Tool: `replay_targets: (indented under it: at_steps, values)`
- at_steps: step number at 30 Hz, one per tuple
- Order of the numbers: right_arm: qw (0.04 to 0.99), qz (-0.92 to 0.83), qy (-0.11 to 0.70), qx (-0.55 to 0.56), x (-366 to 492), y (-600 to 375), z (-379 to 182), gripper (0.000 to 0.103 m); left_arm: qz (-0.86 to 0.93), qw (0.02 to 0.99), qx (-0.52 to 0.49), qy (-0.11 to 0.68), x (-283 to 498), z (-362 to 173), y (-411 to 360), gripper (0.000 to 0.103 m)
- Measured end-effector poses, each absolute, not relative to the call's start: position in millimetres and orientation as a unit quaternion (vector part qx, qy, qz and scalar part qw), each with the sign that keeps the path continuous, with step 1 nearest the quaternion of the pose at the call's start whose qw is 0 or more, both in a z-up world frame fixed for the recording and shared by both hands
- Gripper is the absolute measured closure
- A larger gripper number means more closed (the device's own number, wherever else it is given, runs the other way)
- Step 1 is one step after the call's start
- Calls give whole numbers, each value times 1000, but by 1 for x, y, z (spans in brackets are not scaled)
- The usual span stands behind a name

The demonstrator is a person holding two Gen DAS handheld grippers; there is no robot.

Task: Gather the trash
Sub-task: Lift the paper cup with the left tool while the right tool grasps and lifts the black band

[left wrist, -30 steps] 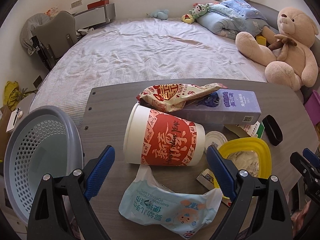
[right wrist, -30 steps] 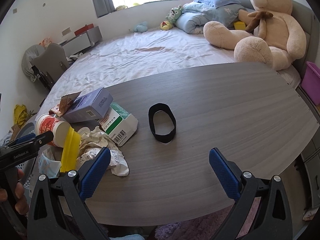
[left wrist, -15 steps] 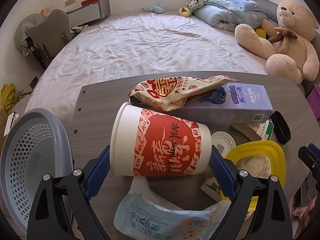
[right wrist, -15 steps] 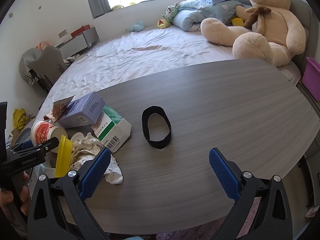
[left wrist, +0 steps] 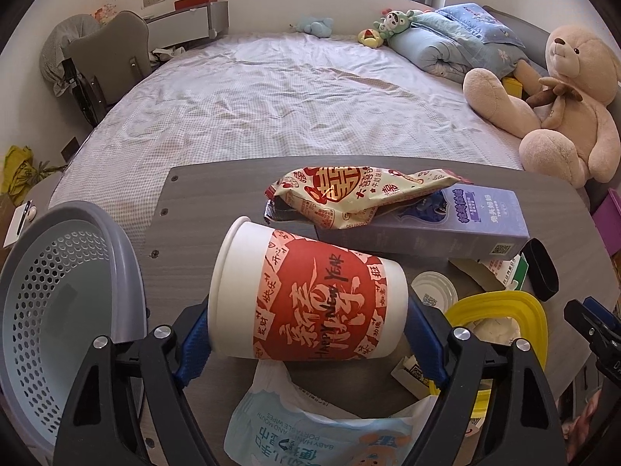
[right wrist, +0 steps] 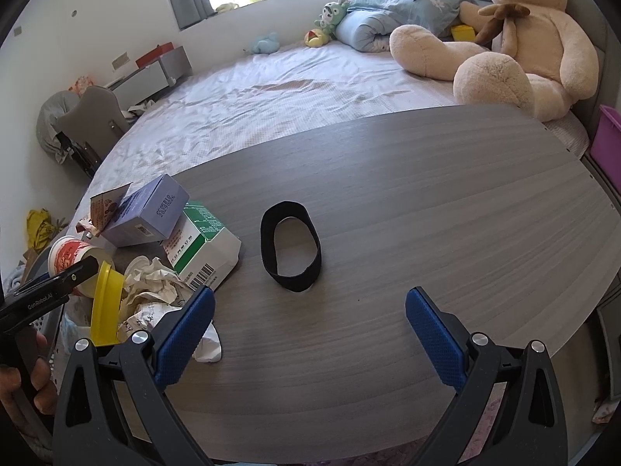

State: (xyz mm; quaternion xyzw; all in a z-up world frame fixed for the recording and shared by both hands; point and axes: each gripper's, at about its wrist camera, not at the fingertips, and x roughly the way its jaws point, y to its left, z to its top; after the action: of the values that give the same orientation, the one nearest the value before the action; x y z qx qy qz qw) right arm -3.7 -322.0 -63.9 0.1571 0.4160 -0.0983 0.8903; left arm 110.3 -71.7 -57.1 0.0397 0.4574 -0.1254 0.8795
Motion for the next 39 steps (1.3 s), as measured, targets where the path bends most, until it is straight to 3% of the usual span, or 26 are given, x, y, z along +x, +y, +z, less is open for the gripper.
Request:
replay_targets:
  at_steps: [10,13,20,22,27,30,39]
  values:
    - [886,-108,435,118,21,-327,-76,9,-95,898,12,429,89,-28,-45,22]
    - [883,-111,444,103,31,-327,-80,22,-87,902,6,423,85,-20,-39,22]
    - [882,-104,454,66,42,-319,-87,34,-81,904,-6,420,79,-14,-30,22]
    - [883,-102,454,60,44,-316,-86,43,-80,904,-7,420,78,-13,-29,22]
    - [883,-86,456,71,43,-316,-82,85,-80,905,-8,417,74,-12,-27,22]
    - [881,-73,456,103,39,-320,-78,90,-80,906,-10,415,73,-10,-25,22]
    - [903,-33,413,114,17,-288,-21,90,-62,912,-29,405,63,-8,6,22]
